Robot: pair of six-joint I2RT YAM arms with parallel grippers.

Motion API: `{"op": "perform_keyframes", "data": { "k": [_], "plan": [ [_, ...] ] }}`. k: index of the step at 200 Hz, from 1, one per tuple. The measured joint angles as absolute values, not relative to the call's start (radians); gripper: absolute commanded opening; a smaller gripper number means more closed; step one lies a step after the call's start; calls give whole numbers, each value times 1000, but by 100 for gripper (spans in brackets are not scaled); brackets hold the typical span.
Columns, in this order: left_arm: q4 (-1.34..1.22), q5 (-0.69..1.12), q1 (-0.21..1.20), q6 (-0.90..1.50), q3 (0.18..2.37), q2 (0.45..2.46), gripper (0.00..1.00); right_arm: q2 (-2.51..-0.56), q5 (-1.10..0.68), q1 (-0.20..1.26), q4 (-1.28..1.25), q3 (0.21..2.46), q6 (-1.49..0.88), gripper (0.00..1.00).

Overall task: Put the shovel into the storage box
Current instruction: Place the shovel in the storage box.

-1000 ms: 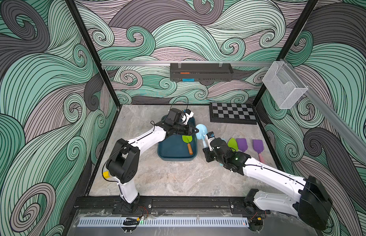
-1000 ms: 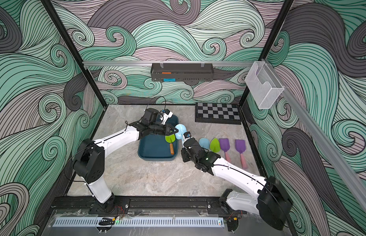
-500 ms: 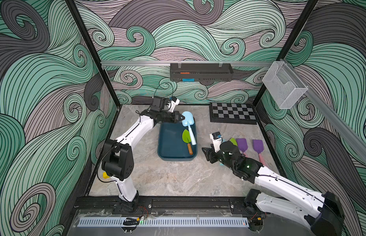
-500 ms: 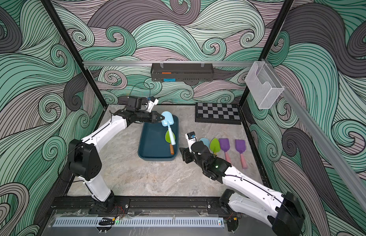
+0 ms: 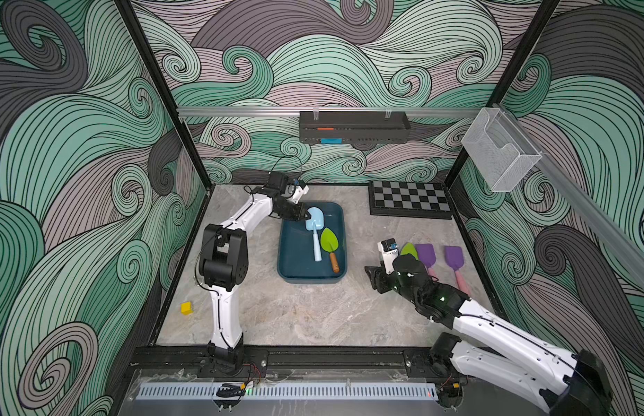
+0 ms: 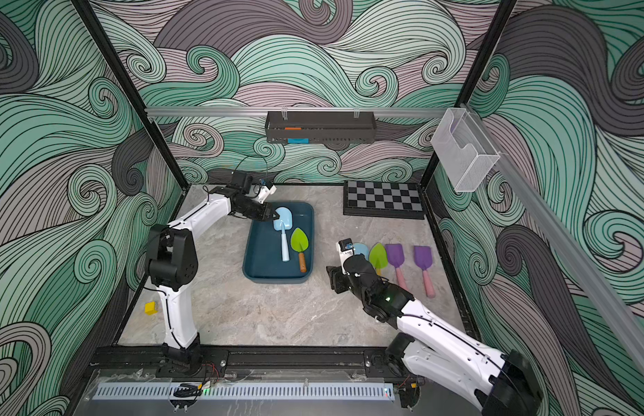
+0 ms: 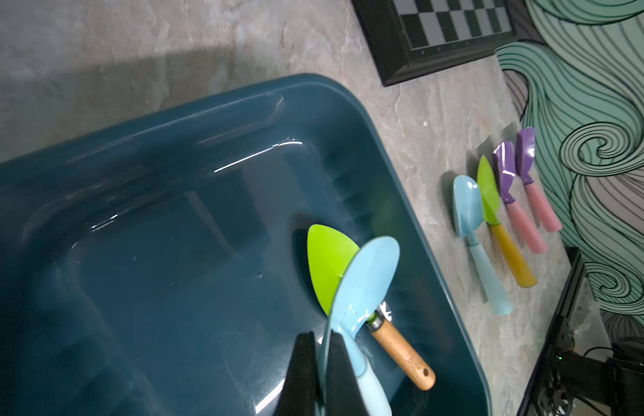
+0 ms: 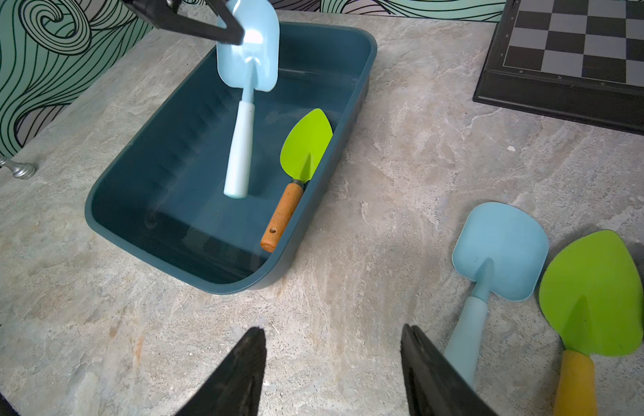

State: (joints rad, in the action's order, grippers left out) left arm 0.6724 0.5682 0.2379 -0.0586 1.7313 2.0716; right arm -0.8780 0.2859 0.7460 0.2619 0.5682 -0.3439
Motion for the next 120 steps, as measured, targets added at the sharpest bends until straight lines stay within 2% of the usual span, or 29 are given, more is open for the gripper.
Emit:
{"op": "perform_keyframes", "data": {
  "k": [32, 120],
  "plan": [
    [746, 553, 239, -84, 1787, 2129, 0, -871, 286, 738, 283, 541, -350, 62],
    [808, 565, 260, -32, 1756, 2215, 2, -890, 285, 722, 290, 533, -363, 63]
  ]
}}
